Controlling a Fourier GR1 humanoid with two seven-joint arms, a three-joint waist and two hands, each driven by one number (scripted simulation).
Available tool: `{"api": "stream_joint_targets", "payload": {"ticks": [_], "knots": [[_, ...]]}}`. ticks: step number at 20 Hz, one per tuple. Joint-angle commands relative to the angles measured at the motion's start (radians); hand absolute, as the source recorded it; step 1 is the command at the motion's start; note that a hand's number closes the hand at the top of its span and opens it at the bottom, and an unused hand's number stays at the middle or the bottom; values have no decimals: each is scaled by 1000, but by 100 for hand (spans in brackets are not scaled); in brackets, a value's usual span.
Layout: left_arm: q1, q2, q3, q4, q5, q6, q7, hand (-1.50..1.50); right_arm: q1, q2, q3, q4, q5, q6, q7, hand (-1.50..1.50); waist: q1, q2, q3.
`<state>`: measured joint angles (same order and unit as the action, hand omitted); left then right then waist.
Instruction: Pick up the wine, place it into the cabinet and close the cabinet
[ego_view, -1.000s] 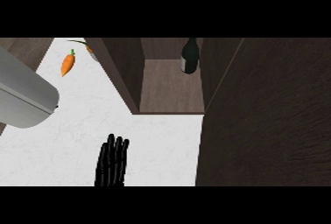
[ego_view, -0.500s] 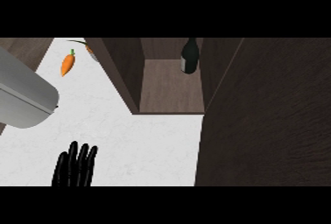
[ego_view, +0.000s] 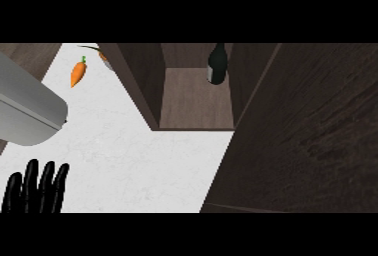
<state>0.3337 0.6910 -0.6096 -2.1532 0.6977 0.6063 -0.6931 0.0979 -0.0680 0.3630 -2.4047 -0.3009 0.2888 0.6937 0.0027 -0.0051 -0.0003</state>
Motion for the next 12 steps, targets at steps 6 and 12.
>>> {"api": "stream_joint_targets", "payload": {"ticks": [6, 12], "knots": [[130, 81, 186, -23, 96, -132, -26, -150, 8, 56, 327, -168, 127, -60, 76, 150, 2, -5, -2], [163, 102, 257, -14, 136, -189, 0, -150, -34, 68, 499, -159, 237, -188, 84, 150, -5, -7, -2]]}}
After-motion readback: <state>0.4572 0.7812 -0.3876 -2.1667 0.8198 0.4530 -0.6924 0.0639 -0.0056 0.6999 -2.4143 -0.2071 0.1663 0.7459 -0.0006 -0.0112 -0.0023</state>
